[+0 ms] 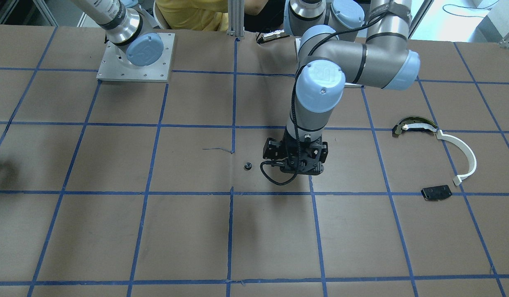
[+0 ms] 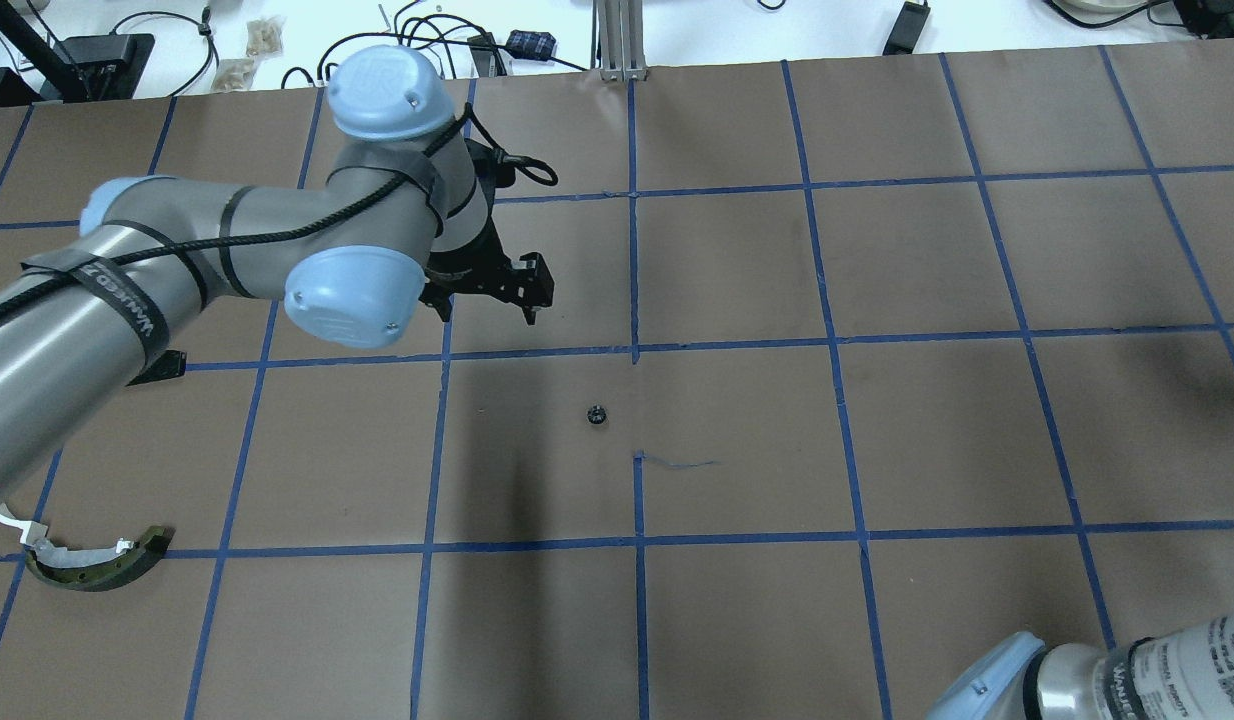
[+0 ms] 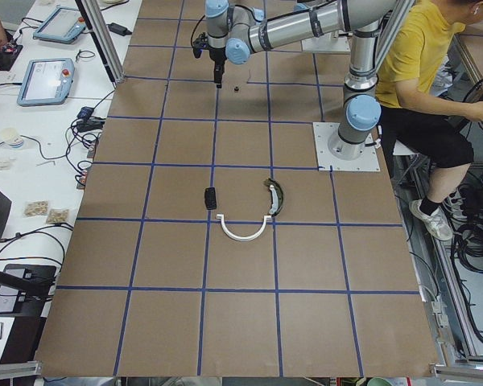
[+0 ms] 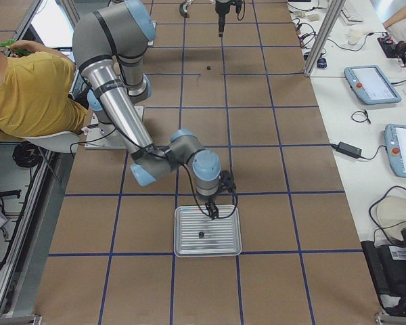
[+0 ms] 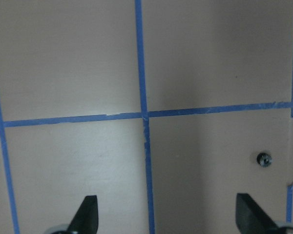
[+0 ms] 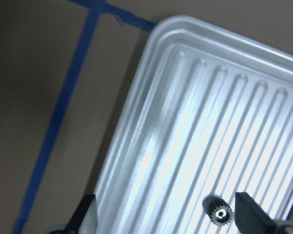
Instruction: Place bearing gear from tray to pile
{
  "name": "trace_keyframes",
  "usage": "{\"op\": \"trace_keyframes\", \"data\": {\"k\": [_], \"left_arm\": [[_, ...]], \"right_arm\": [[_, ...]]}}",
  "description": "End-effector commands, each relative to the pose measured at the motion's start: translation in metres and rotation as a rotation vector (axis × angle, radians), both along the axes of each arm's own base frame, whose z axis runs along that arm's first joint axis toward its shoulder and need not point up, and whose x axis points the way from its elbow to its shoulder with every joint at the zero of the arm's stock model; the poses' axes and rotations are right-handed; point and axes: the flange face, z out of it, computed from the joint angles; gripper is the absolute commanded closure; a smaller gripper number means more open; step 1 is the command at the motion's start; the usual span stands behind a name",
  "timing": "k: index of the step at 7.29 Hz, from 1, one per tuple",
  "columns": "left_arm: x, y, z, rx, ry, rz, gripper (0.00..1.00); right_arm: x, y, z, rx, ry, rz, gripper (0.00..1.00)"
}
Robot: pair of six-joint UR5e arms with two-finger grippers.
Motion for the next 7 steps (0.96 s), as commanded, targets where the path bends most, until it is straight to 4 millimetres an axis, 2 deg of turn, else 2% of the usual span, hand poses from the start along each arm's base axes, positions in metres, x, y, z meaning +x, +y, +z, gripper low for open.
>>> {"op": "trace_keyframes", "data": {"k": [1, 3, 4, 6, 7], "left_arm": [[-0.043, 0.003, -0.056, 0.045, 0.041, 0.032, 0.00], [-0.065, 0.012, -0.086, 0.097, 0.026, 0.041, 0.00], [-0.082, 0.022, -0.092, 0.104, 0.011, 0.028, 0.00], [-0.090, 0.028, -0.096, 0.112, 0.001, 0.008, 0.00], [-0.090, 0.028, -0.100, 0.119, -0.002, 0.008, 0.14]], "right_arm": [[-0.038, 0.014, -0.022, 0.000, 0.000, 0.034, 0.00], [-0.037, 0.014, -0.027, 0.005, -0.010, 0.034, 0.00], [-0.037, 0.015, -0.029, 0.008, -0.012, 0.035, 0.04], [-0.040, 0.013, -0.044, 0.017, -0.028, 0.033, 0.06], [-0.041, 0.013, -0.043, 0.017, -0.024, 0.032, 0.13]]}}
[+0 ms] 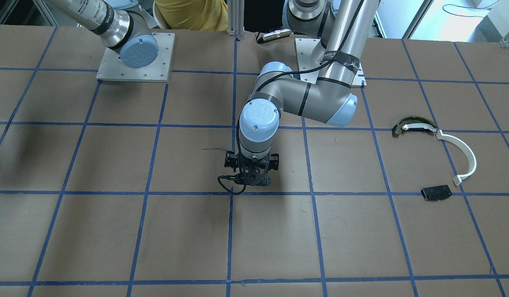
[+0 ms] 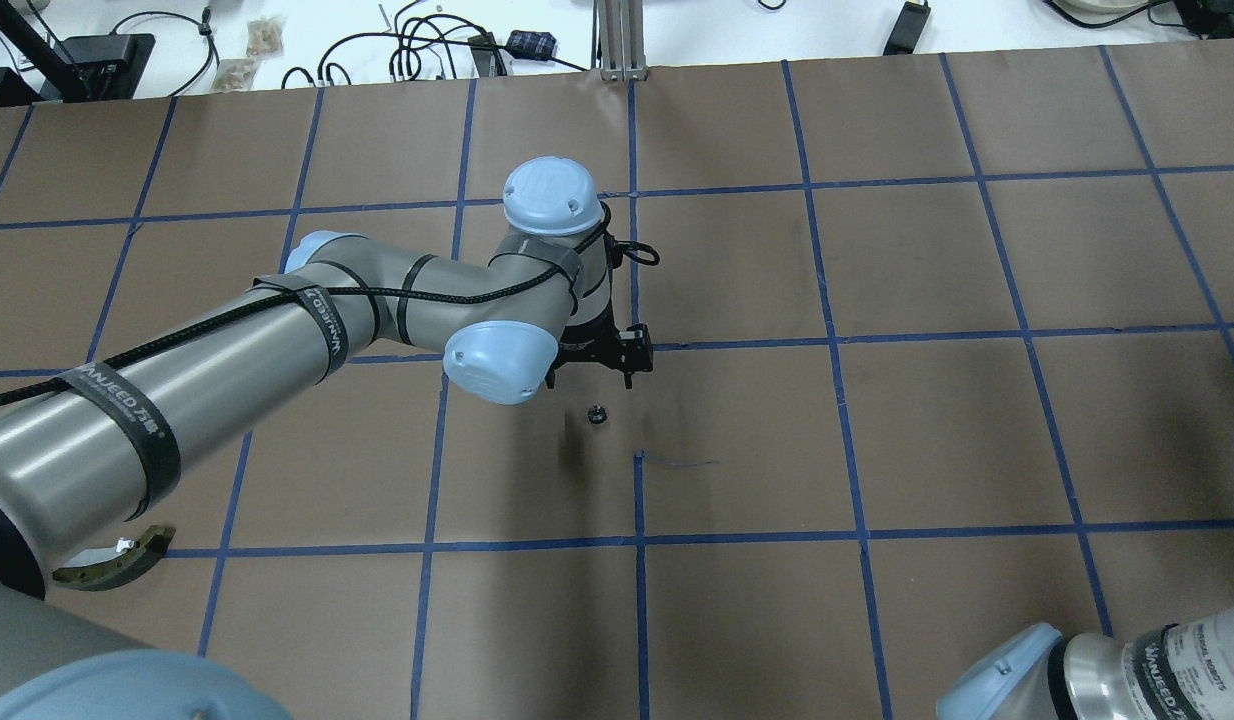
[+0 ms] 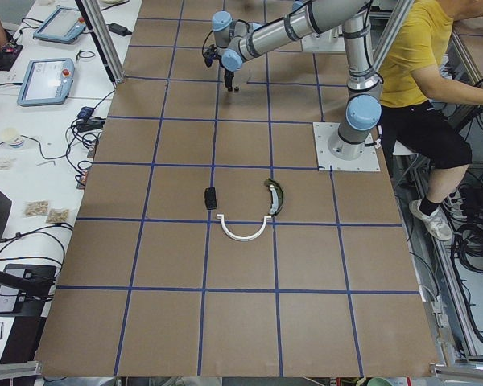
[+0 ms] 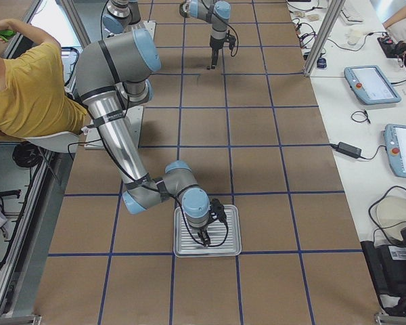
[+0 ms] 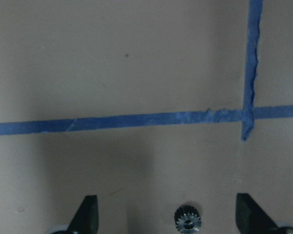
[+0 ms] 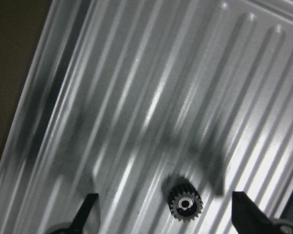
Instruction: Place bearing gear from tray to pile
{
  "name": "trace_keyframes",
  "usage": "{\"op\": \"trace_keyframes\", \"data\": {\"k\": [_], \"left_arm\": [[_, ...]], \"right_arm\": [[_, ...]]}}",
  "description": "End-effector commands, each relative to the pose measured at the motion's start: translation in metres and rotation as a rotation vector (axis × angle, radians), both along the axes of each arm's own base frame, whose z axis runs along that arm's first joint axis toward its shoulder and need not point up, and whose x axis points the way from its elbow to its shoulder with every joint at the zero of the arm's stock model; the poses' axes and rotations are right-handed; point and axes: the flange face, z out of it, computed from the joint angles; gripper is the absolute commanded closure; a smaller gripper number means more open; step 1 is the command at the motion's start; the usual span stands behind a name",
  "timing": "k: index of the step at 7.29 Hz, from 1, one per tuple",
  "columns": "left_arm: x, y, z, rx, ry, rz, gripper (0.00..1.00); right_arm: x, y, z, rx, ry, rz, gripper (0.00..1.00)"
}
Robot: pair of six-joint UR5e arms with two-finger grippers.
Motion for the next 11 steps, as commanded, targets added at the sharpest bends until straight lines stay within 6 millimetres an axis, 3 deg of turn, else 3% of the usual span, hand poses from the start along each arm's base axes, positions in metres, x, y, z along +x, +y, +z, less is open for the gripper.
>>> {"op": "trace_keyframes", "data": {"k": [1, 3, 4, 6, 7, 9, 10, 11], "left_arm": [[-0.001, 0.001, -0.007, 0.012, -0.006, -0.012, 0.37], [-0.001, 0.001, -0.009, 0.019, -0.014, -0.011, 0.45], [0.000, 0.002, -0.012, 0.025, -0.016, -0.009, 0.45], [0.000, 0.004, -0.013, 0.033, -0.019, -0.008, 0.47], [0.001, 0.005, -0.014, 0.041, -0.024, -0.007, 0.47], [0.001, 0.006, -0.015, 0.052, -0.028, -0.005, 0.47], [0.001, 0.006, -0.015, 0.052, -0.027, -0.005, 0.62], [0.001, 0.006, -0.016, 0.054, -0.026, -0.005, 0.92]], "right_arm": [[-0.002, -0.001, -0.002, 0.003, 0.001, -0.001, 0.21], [-0.002, -0.001, -0.002, 0.003, 0.000, -0.005, 0.36], [-0.003, 0.000, -0.001, 0.013, 0.008, -0.005, 0.48], [-0.003, 0.001, 0.002, 0.018, 0.018, -0.004, 0.84], [-0.004, 0.003, 0.002, 0.038, 0.025, -0.005, 0.96], [-0.002, 0.003, 0.004, 0.049, 0.028, -0.007, 1.00], [0.009, -0.005, 0.026, 0.049, 0.062, 0.003, 1.00], [0.039, -0.023, 0.060, 0.031, 0.094, 0.040, 1.00]]}}
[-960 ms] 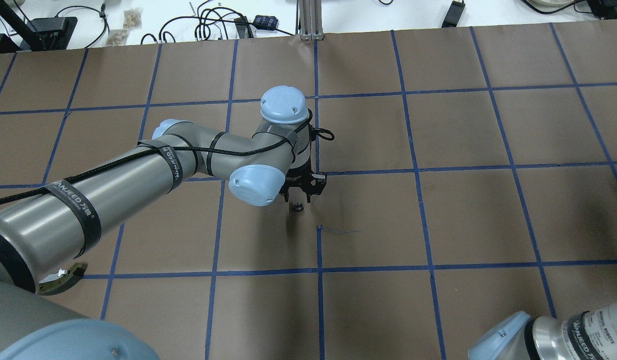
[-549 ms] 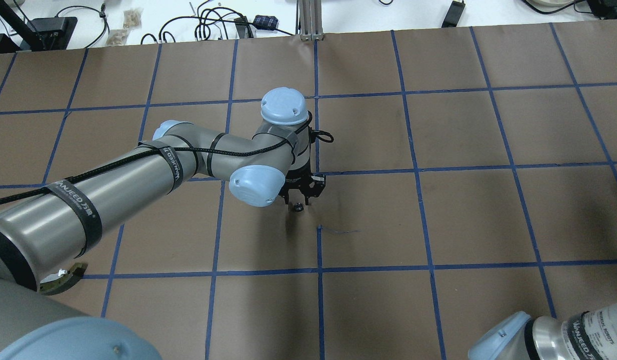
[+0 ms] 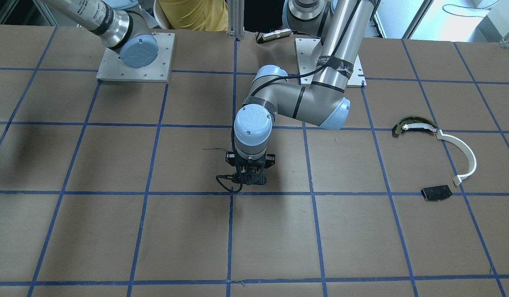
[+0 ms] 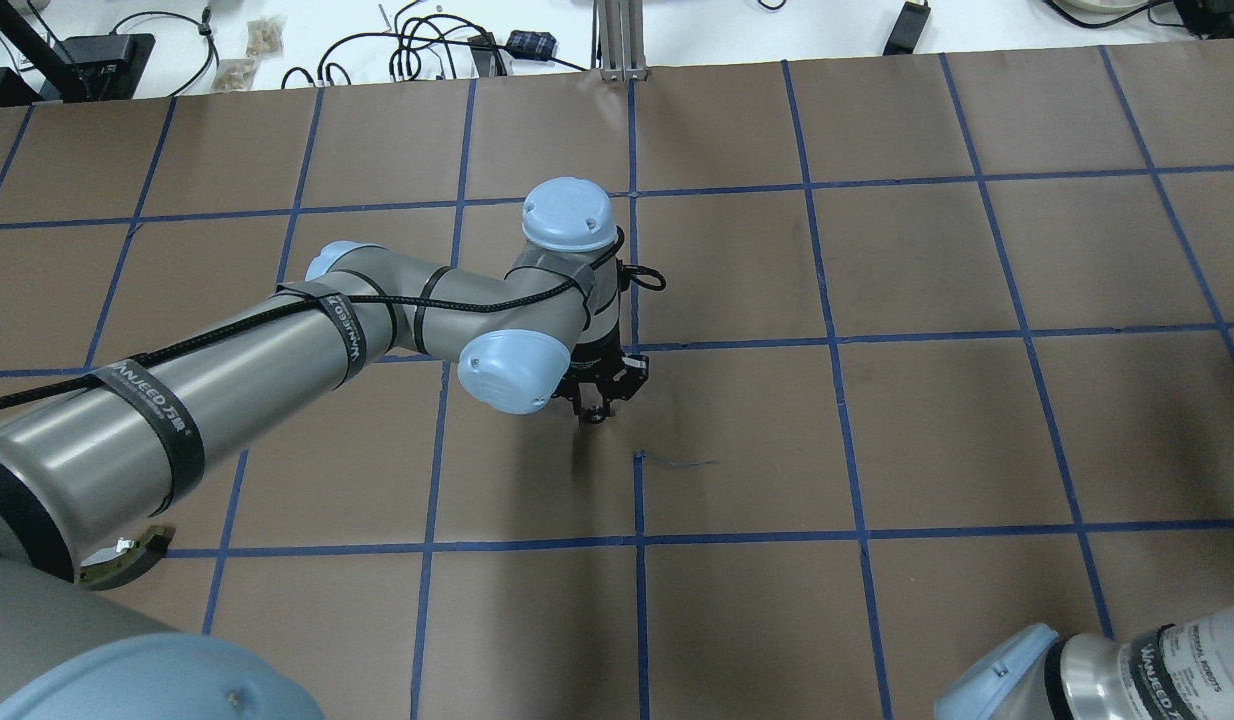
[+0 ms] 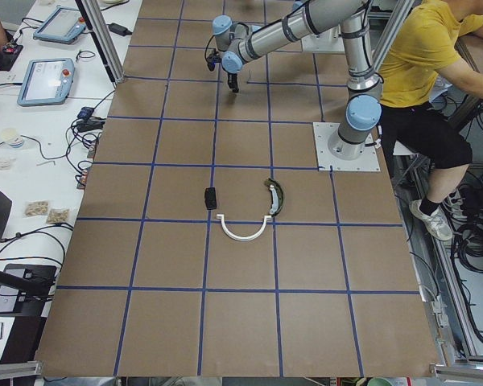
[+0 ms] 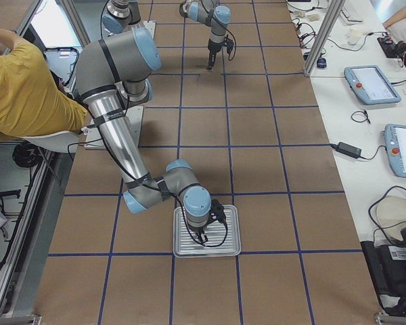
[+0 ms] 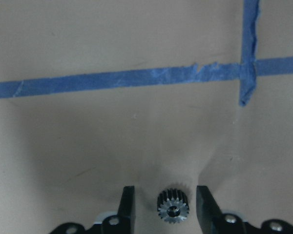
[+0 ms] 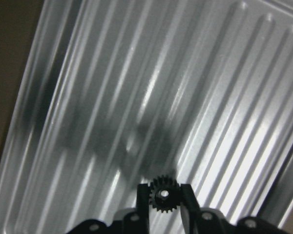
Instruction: Place bearing gear from tray to pile
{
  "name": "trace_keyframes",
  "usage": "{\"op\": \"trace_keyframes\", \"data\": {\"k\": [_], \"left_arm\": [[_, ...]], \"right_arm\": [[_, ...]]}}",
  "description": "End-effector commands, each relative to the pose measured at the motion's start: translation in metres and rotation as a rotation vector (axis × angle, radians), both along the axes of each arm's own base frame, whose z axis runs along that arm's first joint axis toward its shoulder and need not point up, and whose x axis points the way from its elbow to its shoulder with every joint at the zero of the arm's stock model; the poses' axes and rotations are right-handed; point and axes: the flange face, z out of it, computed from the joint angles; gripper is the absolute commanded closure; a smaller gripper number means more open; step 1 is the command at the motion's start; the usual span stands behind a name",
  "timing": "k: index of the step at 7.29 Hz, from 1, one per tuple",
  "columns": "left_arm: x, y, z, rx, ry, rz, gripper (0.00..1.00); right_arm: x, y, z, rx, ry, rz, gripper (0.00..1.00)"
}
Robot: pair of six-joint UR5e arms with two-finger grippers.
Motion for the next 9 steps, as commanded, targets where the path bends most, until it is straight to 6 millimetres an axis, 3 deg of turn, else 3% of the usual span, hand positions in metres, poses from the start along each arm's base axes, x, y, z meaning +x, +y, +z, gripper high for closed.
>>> {"op": "trace_keyframes", "data": {"k": [1, 3, 4, 5, 6, 7, 8, 9], "left_arm": [[0.000, 0.000, -0.001, 0.004, 0.000, 0.003, 1.00], [0.002, 0.000, 0.004, 0.009, -0.013, 0.003, 1.00], [0.017, -0.010, 0.023, -0.034, -0.084, -0.009, 1.00], [0.043, -0.032, 0.044, -0.063, -0.082, 0.042, 1.00], [0.086, -0.062, 0.070, -0.059, -0.076, 0.063, 1.00], [0.146, -0.087, 0.089, -0.033, -0.066, 0.053, 1.00], [0.218, -0.106, 0.100, -0.039, -0.057, 0.104, 1.00], [0.285, -0.113, 0.109, -0.046, -0.054, 0.101, 1.00]], "right_arm": [[0.059, -0.032, 0.049, -0.015, 0.032, 0.030, 1.00], [0.131, -0.054, 0.056, -0.031, 0.013, 0.026, 1.00], [0.175, -0.052, 0.069, -0.043, 0.014, -0.006, 1.00], [0.228, -0.051, 0.079, -0.056, 0.015, -0.018, 1.00], [0.291, -0.048, 0.091, -0.068, 0.027, -0.054, 1.00], [0.345, -0.043, 0.091, -0.081, 0.010, -0.071, 1.00], [0.403, -0.047, 0.085, -0.083, -0.015, -0.098, 1.00], [0.459, -0.051, 0.078, -0.080, -0.033, -0.158, 1.00]]}}
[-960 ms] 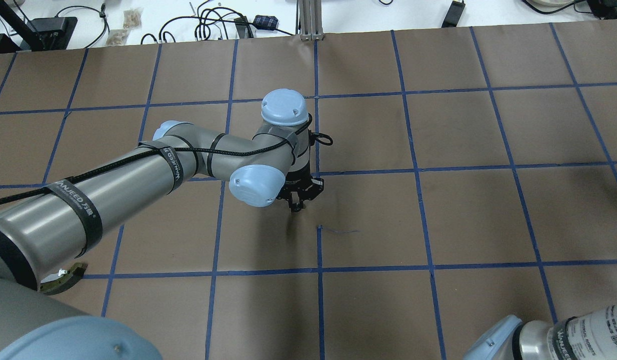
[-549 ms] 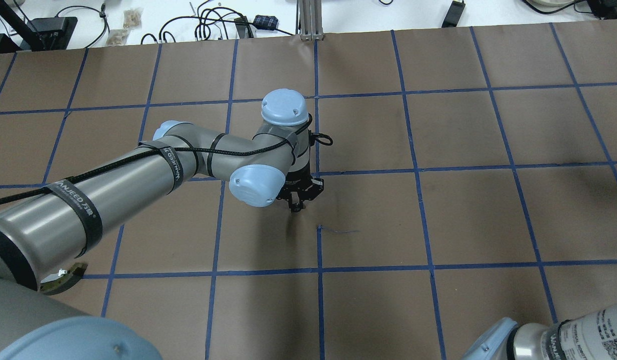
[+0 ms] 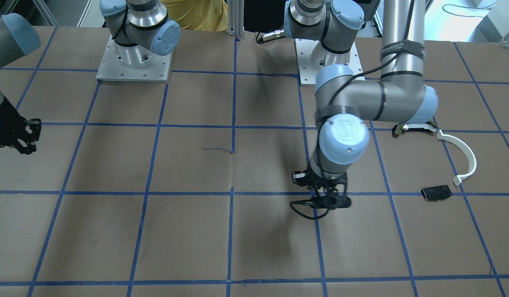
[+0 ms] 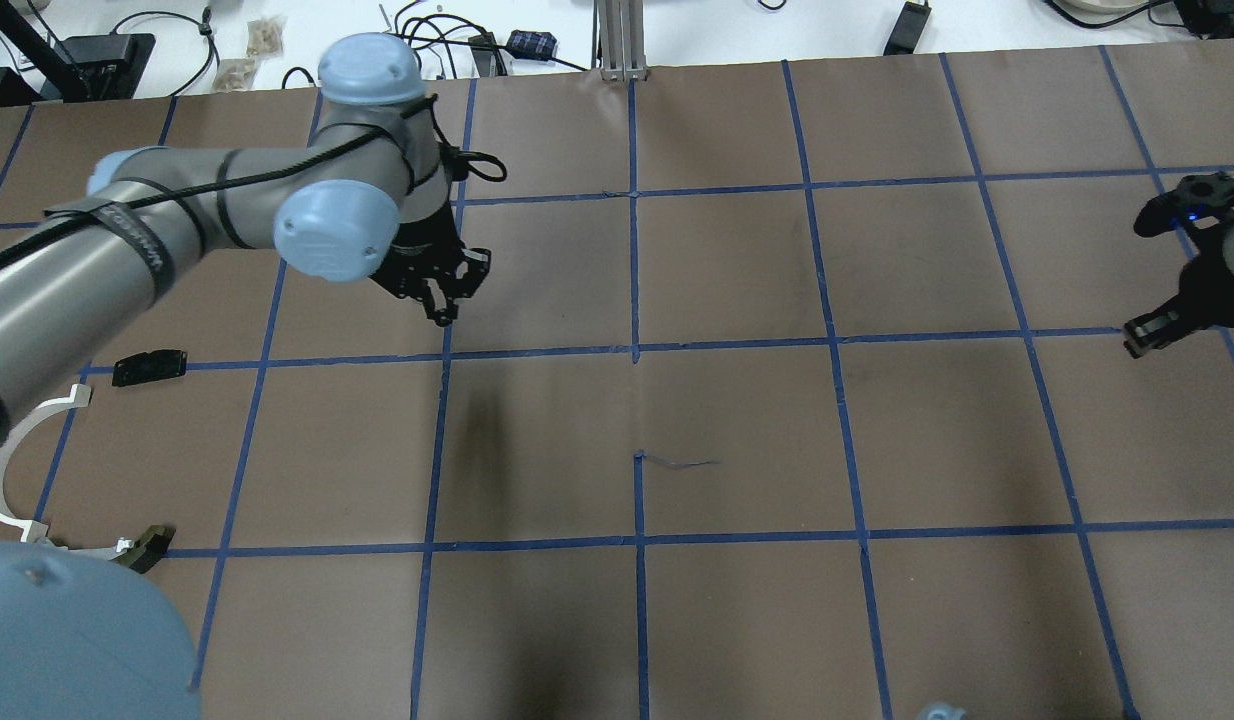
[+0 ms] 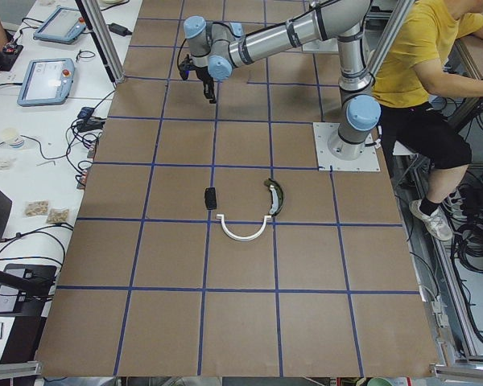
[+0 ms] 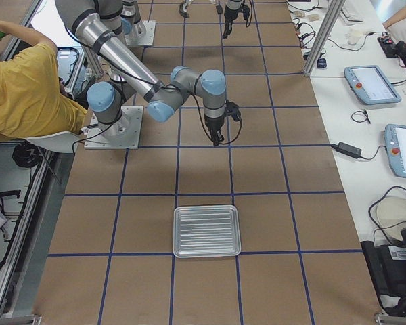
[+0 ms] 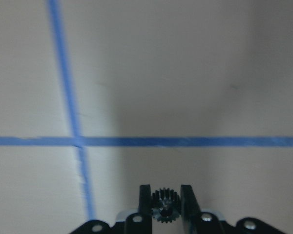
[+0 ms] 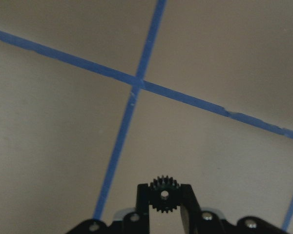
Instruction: Place bearing gear from tray to pile
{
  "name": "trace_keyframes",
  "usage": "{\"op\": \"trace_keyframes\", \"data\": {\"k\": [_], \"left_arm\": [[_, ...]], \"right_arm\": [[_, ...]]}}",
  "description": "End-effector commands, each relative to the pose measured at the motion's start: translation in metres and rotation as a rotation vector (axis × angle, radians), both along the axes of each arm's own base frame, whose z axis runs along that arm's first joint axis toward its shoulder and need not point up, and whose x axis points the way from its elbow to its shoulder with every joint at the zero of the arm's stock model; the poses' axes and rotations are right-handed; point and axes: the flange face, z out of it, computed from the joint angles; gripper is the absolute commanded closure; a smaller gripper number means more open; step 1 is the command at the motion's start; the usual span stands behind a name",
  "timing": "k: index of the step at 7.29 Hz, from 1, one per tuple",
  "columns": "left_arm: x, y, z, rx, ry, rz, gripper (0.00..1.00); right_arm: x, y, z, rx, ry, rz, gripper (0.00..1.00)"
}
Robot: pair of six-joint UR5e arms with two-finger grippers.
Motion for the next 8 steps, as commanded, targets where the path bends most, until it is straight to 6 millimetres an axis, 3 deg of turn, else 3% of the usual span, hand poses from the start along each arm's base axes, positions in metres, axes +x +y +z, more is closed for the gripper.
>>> {"op": "trace_keyframes", "data": {"k": [1, 3, 5, 6, 8], "left_arm": [[0.144, -0.011, 0.021, -0.003, -0.009, -0.018, 1.00], [0.252, 0.009, 0.014, 0.051, -0.014, -0.116, 1.00], [0.353, 0.046, -0.014, 0.101, 0.043, -0.078, 1.00], [0.386, 0.063, -0.019, 0.110, 0.069, -0.093, 1.00], [0.400, 0.068, -0.045, 0.130, 0.087, -0.089, 1.00]], "right_arm": [[0.130, -0.001, -0.009, -0.004, -0.036, -0.075, 1.00], [0.229, 0.012, -0.008, -0.023, -0.081, -0.131, 1.00], [0.302, 0.034, -0.011, -0.018, -0.117, -0.151, 1.00], [0.330, 0.042, -0.019, -0.001, -0.133, -0.173, 1.00], [0.421, 0.068, -0.045, -0.050, -0.193, -0.226, 1.00]]}}
